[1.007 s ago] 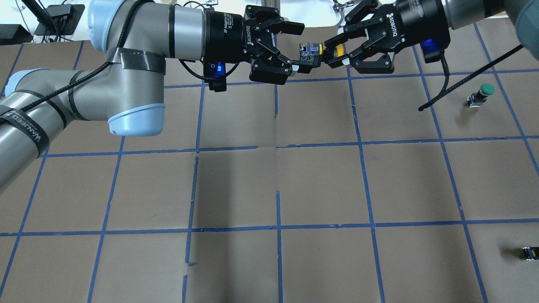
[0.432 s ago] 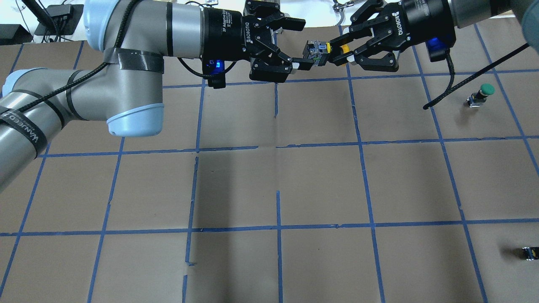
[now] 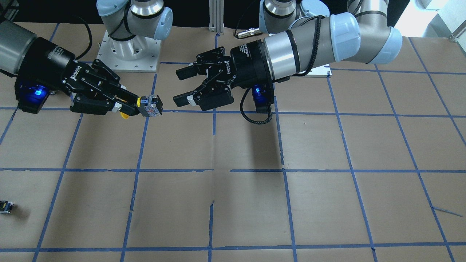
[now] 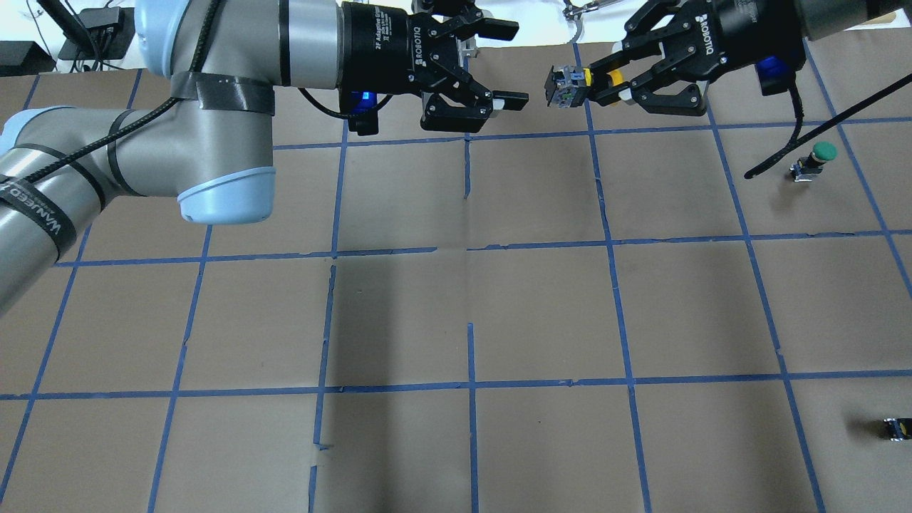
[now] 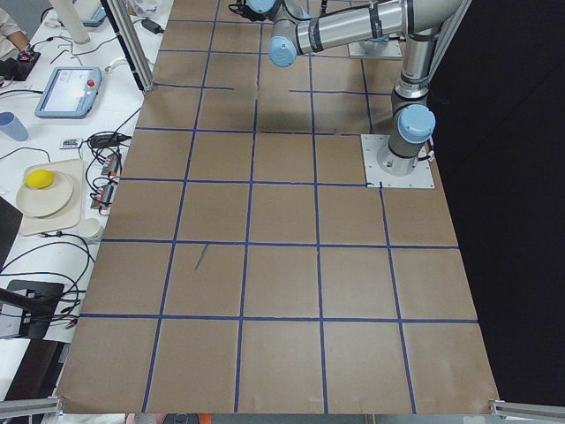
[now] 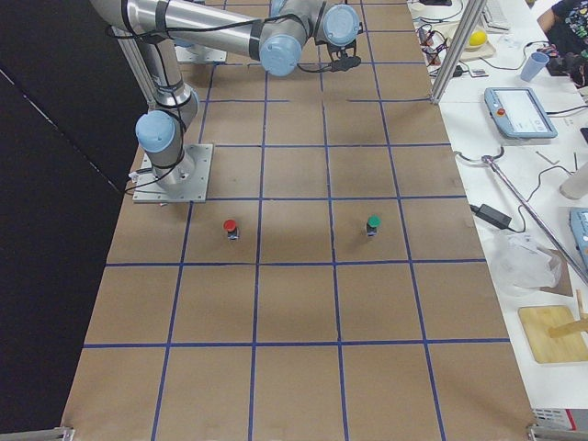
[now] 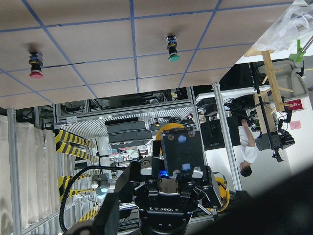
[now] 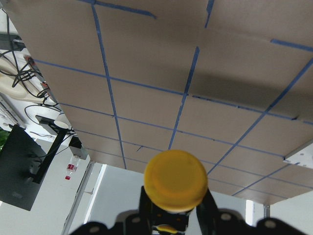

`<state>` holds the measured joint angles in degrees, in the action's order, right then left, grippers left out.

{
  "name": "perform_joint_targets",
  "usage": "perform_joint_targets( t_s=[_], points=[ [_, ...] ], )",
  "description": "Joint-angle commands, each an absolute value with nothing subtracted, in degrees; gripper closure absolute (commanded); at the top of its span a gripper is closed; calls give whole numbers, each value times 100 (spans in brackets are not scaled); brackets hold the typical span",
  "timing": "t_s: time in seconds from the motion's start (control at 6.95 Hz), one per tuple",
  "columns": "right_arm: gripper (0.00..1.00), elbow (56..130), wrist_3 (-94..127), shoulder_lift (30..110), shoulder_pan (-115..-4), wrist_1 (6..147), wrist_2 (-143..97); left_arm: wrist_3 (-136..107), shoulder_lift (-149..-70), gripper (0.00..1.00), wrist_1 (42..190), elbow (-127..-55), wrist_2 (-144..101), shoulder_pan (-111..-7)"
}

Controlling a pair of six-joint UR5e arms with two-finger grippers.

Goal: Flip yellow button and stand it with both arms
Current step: 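Open the left gripper and pull the button away with the right gripper, then carry the yellow button beside the green button while the left arm withdraws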

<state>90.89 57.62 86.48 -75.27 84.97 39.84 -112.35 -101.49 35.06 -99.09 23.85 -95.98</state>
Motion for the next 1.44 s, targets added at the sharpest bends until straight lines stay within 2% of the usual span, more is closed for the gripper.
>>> perform_joint_targets(
  t_s=[0.0, 0.43, 0.86, 1.01, 1.29],
  points=[
    [98, 9027, 4630, 8648, -7506, 8552, 5257, -10445, -10239, 14, 3516, -9853, 2801, -9606],
    [99, 9044, 2383, 8648, -7436, 8674, 7340, -9759, -10274, 4, 3568, -9852, 3714, -9817],
    [99, 9167, 428, 8631, -6980, 9551, 8776, -8803, -10231, 2, 3891, -9844, 4706, -10097],
    [99, 9341, 431, 8605, -6918, 10111, 9267, -8119, -10187, 2, 4424, -9835, 5102, -10229],
    [98, 10174, 884, 8613, -6734, 11367, 9937, -6748, -10047, 2, 5689, -9556, 5754, -10300]
  ],
)
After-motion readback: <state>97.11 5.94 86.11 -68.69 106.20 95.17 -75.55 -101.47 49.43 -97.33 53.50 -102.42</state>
